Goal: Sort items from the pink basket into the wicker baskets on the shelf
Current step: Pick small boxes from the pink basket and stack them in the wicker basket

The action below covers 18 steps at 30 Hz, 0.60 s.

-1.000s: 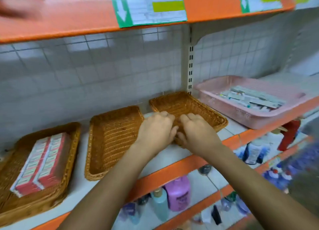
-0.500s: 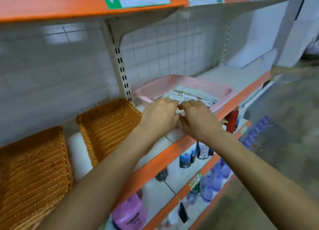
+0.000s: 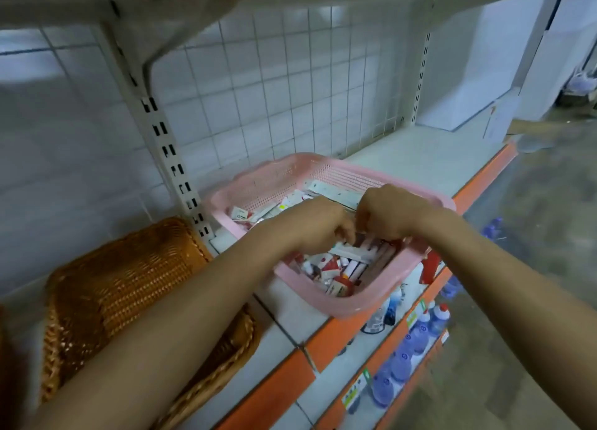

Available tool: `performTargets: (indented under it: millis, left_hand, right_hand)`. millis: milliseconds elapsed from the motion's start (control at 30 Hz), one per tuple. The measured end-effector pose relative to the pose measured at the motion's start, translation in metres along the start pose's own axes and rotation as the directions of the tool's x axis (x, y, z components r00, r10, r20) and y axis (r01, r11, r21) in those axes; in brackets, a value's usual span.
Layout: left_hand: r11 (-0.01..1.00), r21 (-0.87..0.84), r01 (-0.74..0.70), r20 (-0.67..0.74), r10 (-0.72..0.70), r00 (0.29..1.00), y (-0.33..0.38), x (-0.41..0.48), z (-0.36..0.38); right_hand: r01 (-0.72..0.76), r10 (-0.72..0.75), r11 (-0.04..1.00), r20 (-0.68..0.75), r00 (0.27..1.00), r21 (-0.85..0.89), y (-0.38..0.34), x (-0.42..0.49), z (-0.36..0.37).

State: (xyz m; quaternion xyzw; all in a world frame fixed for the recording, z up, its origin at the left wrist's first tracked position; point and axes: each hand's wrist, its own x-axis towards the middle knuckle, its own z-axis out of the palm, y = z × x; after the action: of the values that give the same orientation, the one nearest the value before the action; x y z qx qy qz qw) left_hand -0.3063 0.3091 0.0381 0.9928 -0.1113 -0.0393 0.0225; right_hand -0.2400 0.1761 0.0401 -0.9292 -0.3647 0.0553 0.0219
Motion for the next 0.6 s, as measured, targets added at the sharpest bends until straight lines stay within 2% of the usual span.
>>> performTargets:
  millis: [133,333,600]
  left_hand:
    - [0.999,-0.035,-0.001,0.012,0.001,1.000,-0.008,0.017,0.005]
    - [0.990,-0.032,0.138,0.025,-0.137,0.990,-0.027,0.027,0.014]
    - [0.964,-0.048,0.262,-0.011,-0.263,0.965,-0.024,0.029,0.008]
  right_hand:
    - [0.053,-0.056,0.998,0.076,0.996,0.031,0.013,0.019,0.001]
    - [0.218,-0.229,0.971,0.123,0.965,0.098,0.028,0.049,-0.007]
    - [0.480,-0.445,0.877,0.353,0.823,-0.013,0.042,0.076,-0.012]
